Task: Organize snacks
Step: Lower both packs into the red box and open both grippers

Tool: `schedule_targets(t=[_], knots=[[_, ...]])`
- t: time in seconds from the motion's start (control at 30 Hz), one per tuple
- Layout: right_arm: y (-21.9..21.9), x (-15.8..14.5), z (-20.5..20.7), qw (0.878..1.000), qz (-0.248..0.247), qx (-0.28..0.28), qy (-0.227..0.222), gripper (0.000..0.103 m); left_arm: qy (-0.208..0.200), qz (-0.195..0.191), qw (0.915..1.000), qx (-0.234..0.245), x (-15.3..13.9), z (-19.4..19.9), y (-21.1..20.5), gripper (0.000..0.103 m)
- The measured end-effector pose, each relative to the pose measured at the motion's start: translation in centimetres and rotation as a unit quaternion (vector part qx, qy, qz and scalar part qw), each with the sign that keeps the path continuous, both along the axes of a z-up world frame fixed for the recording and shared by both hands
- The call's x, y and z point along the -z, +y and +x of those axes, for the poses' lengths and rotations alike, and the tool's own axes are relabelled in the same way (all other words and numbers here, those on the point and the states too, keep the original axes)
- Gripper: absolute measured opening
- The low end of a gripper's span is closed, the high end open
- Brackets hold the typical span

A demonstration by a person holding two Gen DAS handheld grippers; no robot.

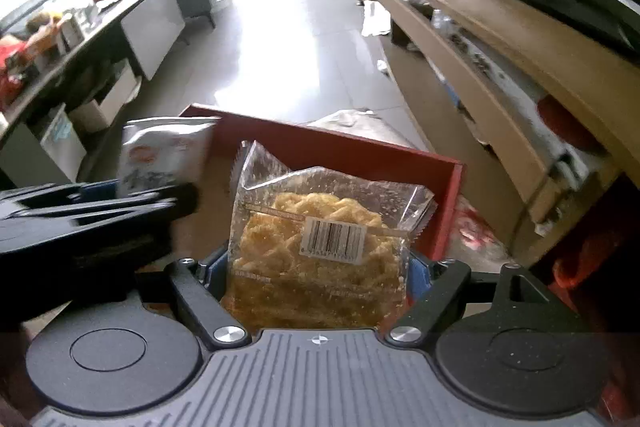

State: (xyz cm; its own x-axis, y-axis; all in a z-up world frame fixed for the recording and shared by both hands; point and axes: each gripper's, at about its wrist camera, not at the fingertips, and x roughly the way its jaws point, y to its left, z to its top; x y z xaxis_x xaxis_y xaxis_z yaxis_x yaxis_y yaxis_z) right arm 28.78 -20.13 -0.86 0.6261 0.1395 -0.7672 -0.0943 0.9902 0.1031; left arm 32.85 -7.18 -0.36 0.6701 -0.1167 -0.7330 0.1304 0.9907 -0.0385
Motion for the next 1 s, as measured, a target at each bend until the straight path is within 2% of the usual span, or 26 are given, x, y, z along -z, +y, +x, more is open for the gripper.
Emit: schedule_targets(t=[0.17, 0.23, 0.33, 0.5, 0.63, 0.77, 0.9, 1.0], knots=[[0.5, 2.6, 1.6, 1.0, -0.01, -0.005, 0.023, 0.085, 0.021, 0.013, 0.9997, -0.005, 3.0, 1.7, 0.0, 0.046], [1.2, 3.1, 1.8, 0.999, -0.041, -0.014, 0.013, 0.086, 0.027, 0.02, 0.9994, -0.007, 3.8, 2.1, 0.2, 0.047], [1.7, 3.3, 1.9, 0.999, -0.049, -0.019, 0.008, 0.087, 0.036, 0.026, 0.9989, -0.017, 4.6, 2.6, 0.7, 0.047], [2.7, 4.0, 1.5, 0.994, -0.106, -0.041, 0.008, 0.089, 0.044, 0.045, 0.9978, -0.024, 4.7, 2.1, 1.4, 0.051], [2.9, 3.9, 0.8, 0.992, -0.113, -0.054, 0.02, 0.09, 0.061, 0.06, 0.9961, -0.02, 4.6, 0.9, 1.6, 0.053], [2.9, 4.0, 0.4, 0.989, -0.127, -0.064, 0.029, 0.097, 0.072, 0.083, 0.994, -0.004, 4.2, -0.9, 1.2, 0.053], [2.9, 3.9, -0.4, 0.987, -0.137, -0.074, 0.044, 0.099, 0.075, 0.063, 0.9952, -0.005, 3.1, -2.2, 1.9, 0.053], [2.8, 2.9, -1.2, 0.988, -0.131, -0.077, 0.033, 0.099, 0.054, 0.046, 0.9974, -0.01, 1.6, -2.9, 2.3, 0.058]])
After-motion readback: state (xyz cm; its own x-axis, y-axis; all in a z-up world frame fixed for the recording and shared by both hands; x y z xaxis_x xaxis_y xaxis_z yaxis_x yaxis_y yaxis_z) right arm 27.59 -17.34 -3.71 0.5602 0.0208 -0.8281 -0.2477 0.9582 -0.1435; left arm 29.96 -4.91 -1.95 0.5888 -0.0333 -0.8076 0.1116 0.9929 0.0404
